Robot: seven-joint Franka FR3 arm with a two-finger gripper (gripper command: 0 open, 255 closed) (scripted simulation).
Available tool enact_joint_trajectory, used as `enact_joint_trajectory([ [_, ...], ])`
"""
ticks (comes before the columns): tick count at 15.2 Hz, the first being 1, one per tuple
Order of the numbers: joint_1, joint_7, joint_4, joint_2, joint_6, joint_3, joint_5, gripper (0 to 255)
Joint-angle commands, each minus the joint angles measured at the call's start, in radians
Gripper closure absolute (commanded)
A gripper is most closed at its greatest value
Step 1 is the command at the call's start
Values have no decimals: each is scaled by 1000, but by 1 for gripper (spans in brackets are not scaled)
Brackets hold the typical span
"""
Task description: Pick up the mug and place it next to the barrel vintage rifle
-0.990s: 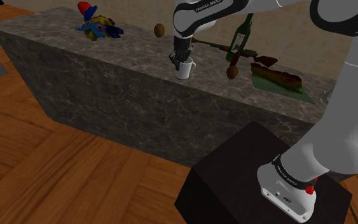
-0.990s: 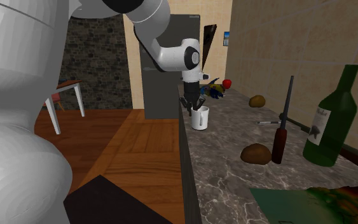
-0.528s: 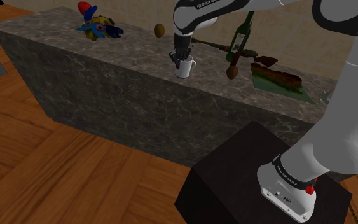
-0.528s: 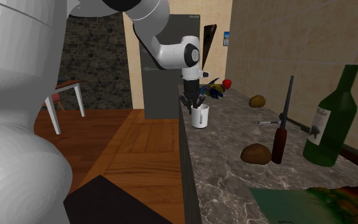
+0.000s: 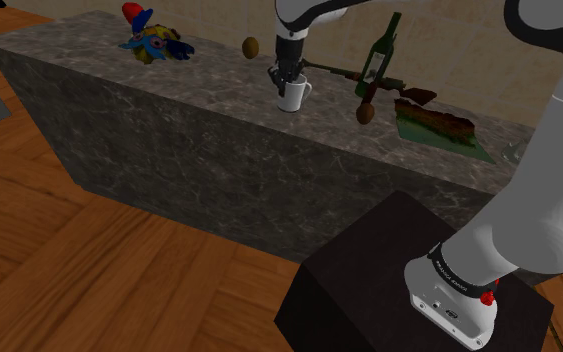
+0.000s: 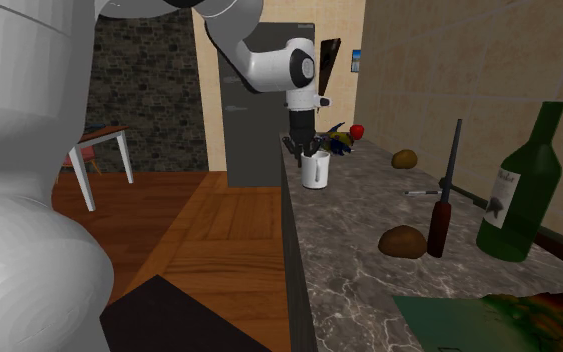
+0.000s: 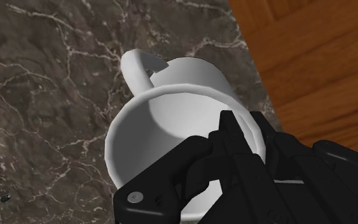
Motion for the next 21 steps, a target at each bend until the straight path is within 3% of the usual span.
enact_joint_trajectory([
  [1,1,-1,16,-7,-23,0,1,255],
  [21,2,-16,237,-41,-278,1,6,255],
])
